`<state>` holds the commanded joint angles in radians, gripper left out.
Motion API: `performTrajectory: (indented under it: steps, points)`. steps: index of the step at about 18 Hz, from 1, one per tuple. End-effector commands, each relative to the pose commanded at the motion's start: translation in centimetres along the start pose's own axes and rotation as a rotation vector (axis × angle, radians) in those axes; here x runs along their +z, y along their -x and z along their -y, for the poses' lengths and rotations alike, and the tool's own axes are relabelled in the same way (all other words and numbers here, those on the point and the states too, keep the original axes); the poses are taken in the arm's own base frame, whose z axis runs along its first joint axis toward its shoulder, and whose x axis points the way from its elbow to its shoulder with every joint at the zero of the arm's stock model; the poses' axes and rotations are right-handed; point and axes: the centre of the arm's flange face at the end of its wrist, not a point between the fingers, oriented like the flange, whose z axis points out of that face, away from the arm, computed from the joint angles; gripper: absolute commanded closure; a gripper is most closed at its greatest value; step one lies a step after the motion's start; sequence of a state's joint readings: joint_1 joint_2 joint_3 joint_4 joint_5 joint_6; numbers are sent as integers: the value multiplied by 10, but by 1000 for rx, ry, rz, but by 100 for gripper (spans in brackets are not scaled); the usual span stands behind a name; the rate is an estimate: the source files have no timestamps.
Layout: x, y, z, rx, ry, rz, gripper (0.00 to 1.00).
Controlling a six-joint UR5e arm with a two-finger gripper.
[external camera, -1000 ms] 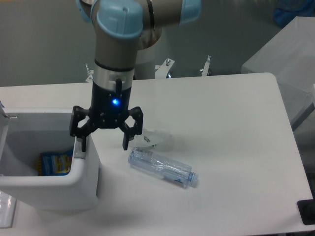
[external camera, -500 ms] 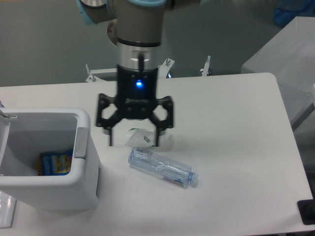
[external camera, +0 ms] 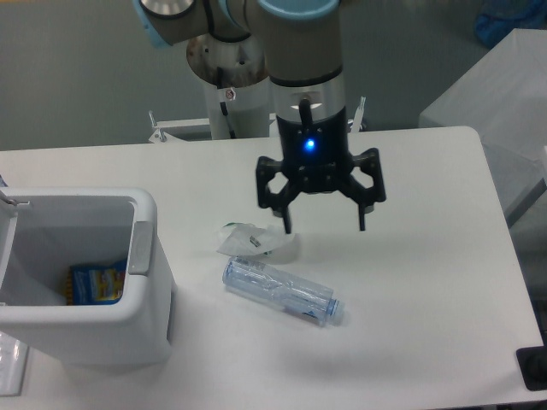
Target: Open the trash can
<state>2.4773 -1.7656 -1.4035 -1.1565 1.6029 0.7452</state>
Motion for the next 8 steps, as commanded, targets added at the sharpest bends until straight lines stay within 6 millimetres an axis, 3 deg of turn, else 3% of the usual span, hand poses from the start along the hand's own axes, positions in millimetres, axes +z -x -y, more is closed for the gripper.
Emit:
performTrajectory:
  steps: [4,8]
  points:
    - [2,9,-19,109,31,-6,0]
    - [4,14,-26,101,39,-4,0]
